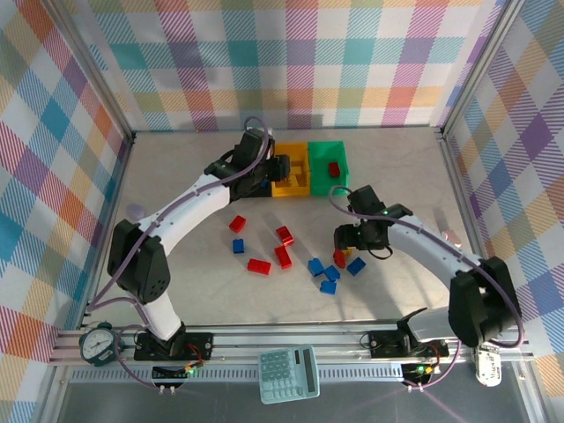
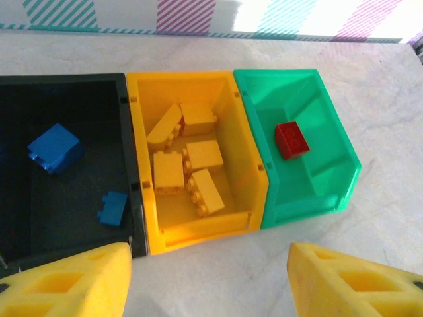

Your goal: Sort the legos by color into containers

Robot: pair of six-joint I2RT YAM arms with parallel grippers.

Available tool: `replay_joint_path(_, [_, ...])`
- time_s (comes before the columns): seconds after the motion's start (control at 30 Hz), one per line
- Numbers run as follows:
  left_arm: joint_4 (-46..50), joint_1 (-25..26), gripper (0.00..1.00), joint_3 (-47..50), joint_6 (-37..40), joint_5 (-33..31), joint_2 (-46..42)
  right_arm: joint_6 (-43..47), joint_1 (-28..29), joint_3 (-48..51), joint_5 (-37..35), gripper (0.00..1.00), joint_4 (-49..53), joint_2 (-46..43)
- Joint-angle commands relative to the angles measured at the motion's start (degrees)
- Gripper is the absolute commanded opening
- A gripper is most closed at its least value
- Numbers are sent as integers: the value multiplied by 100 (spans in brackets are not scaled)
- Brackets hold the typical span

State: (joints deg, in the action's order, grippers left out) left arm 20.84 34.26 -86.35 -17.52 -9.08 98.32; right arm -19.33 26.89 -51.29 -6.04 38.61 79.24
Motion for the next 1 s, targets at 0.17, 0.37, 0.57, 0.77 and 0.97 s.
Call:
replay_joint_path(0.17, [39, 318, 63, 847, -381, -294, -766, -95, -27, -2, -326, 76, 136, 460])
replay_joint_path(0.37, [105, 335, 63, 942, -423, -305, -864, -97, -26, 98, -402, 76, 190, 420])
replay_joint_path(0.57, [139, 349, 63, 907, -414, -261, -867, 6, -11, 102, -111, 74, 110, 534])
replay_joint_path(0.77, [173, 358, 63, 915, -418, -270, -859, 96, 43, 9, 32, 74, 69, 696])
replay_joint_path(0.97, [246, 371, 63, 913, -408, -302, -903, 106, 70, -98, 162, 73, 11, 906])
